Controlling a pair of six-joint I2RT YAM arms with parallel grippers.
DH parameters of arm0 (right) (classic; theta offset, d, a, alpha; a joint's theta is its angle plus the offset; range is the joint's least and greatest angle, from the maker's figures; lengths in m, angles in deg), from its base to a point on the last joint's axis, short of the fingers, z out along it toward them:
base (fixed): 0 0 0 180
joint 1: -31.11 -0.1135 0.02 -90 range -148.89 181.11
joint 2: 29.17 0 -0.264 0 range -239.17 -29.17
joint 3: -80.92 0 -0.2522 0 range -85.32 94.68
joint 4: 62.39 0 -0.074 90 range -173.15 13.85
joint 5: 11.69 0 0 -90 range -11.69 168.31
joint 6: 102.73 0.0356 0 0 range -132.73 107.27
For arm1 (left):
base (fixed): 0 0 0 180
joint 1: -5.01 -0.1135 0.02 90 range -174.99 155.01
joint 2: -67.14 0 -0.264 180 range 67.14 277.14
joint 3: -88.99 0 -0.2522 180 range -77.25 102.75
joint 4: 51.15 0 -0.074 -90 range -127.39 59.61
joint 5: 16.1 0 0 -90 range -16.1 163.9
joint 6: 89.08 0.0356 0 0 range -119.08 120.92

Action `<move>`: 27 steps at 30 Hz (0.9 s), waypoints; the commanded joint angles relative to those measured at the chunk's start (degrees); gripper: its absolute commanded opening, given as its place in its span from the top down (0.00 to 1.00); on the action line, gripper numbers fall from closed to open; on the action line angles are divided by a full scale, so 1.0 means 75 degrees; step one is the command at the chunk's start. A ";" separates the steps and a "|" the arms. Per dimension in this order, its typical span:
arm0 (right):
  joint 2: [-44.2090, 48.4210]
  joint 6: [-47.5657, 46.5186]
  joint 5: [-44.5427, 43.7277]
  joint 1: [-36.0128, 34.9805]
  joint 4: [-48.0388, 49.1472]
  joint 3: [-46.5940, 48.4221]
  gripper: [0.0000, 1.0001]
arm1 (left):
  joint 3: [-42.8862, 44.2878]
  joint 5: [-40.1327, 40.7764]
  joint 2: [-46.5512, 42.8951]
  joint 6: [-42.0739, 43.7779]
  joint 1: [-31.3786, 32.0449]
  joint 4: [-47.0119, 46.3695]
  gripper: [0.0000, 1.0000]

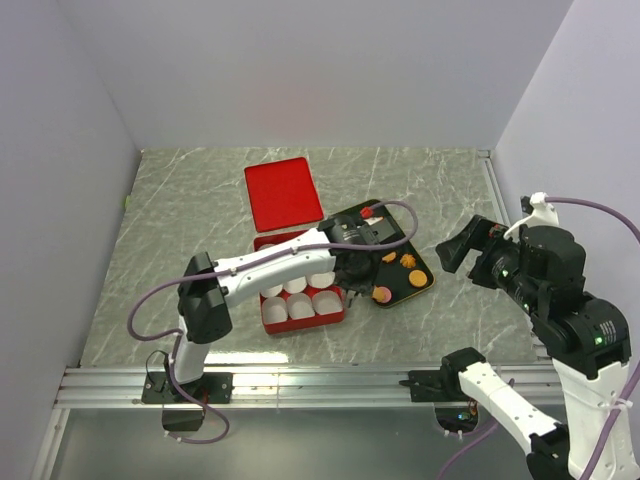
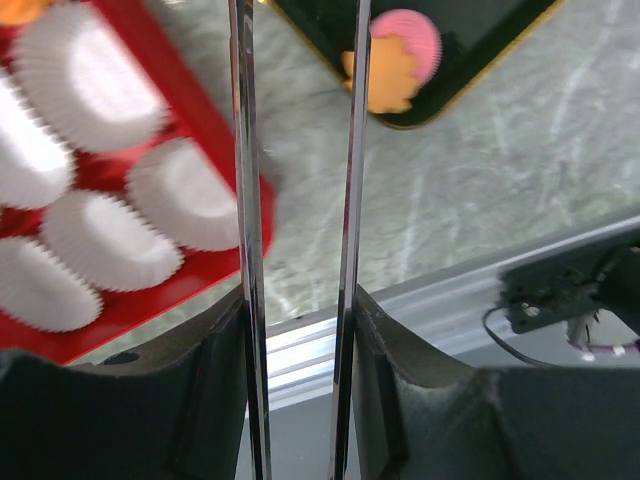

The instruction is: Pack the cookies

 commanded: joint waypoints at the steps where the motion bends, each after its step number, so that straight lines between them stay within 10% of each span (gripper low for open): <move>1: 0.0147 0.0049 -0.0286 -0.0067 0.0044 0.0037 0.00 | 0.0728 -0.0342 0.0215 0.0197 0.0231 -0.0244 0.56; 27: 0.0264 0.0541 -0.0427 -0.0067 0.0032 -0.0104 0.00 | 0.0892 -0.0237 0.1375 0.0841 0.0396 -0.0186 0.53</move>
